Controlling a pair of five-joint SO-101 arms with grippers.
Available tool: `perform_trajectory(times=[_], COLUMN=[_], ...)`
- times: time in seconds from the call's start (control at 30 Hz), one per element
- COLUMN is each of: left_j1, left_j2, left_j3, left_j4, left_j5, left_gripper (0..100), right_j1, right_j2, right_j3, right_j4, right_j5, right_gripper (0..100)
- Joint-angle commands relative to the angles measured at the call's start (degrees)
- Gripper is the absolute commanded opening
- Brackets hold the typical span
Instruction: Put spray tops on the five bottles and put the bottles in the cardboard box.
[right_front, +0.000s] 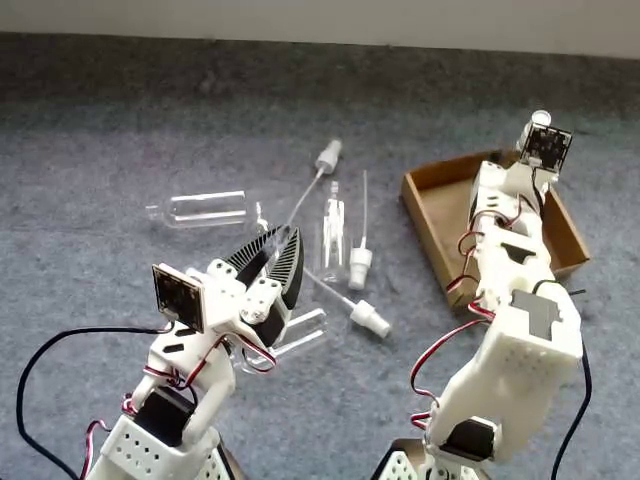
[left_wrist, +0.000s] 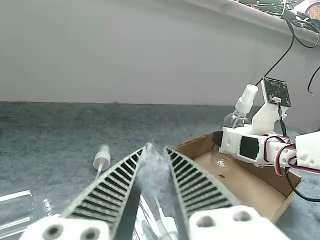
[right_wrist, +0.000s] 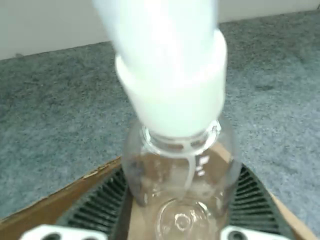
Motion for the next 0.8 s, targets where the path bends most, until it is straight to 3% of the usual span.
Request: perform_trajectory(times=[0.0, 0.5, 0.63, 0.77], left_j1=[-0.75, -0.75, -0.75, -0.75], left_j2=[-0.13, -0.22, -0.40, -0.40], left_j3=[1.10, 1.10, 1.10, 1.10], left_j4=[-0.26, 0.53, 1.14, 1.14], left_j5=[-0.18, -0.18, -0.18, -0.18], left_gripper=[1, 1, 1, 1], right_j1=[0.92, -3.21, -5.14, -4.88], right_j2=[-0.92, -7.60, -12.18, -12.97], right_j3=[-1.10, 3.65, 6.99, 7.78], right_j4=[-0.31, -0.22, -0.22, -0.22], right_j5=[0.00, 0.18, 5.63, 6.24], right_gripper=[26.8, 29.9, 29.9, 29.9])
